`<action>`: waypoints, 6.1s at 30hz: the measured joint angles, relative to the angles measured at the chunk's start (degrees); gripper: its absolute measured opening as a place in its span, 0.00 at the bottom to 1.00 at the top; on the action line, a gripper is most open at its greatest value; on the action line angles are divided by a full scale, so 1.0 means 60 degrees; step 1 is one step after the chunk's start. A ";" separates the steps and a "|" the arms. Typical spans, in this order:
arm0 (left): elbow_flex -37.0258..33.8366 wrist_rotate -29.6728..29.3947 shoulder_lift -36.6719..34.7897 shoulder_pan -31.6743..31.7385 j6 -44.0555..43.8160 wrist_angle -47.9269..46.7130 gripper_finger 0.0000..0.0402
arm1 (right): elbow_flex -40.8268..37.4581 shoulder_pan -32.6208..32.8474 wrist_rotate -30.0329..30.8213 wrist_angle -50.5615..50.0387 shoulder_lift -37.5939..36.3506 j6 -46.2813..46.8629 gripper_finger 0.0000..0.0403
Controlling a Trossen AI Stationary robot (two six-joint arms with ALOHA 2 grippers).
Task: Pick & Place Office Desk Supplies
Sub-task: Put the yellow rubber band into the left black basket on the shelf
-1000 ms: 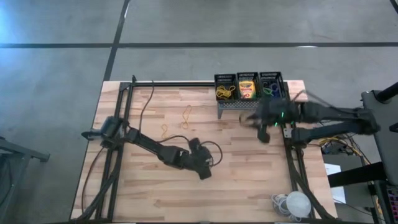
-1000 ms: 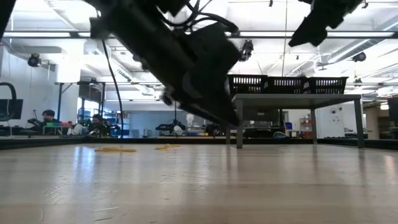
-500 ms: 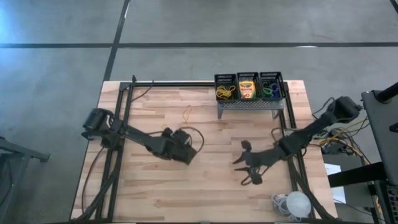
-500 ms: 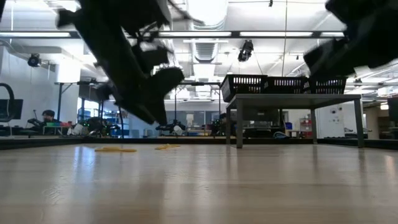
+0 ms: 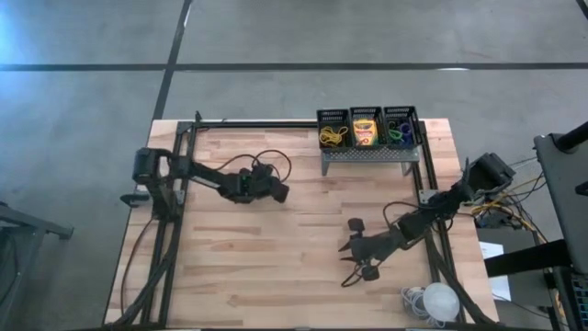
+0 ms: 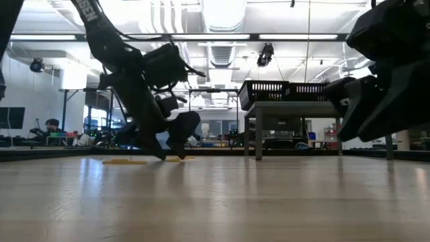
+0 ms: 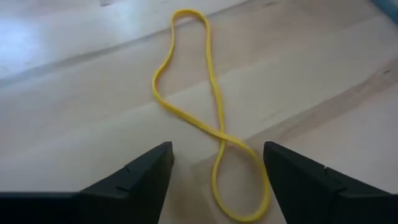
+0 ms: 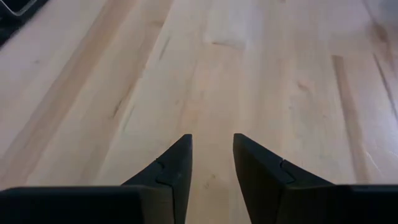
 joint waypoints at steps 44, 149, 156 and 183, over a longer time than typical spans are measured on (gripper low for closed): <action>0.4576 -0.0282 -0.1572 -0.3254 0.5338 0.0247 0.01 | -0.0244 0.0389 0.0559 0.1082 0.1628 0.0458 0.18; -0.0123 0.2927 -0.3176 -0.0302 0.0057 -0.4801 0.01 | -0.0325 0.0765 0.0905 0.1429 0.1704 0.0080 0.14; 0.2411 0.2648 -0.3167 -0.0995 0.0900 -0.4865 0.00 | -0.0325 0.0765 0.0905 0.1436 0.1704 0.0080 0.14; 1.0267 0.2503 0.2195 0.1678 0.5530 -0.3116 0.05 | -0.0387 0.0772 0.1109 0.1480 0.1697 0.0083 0.14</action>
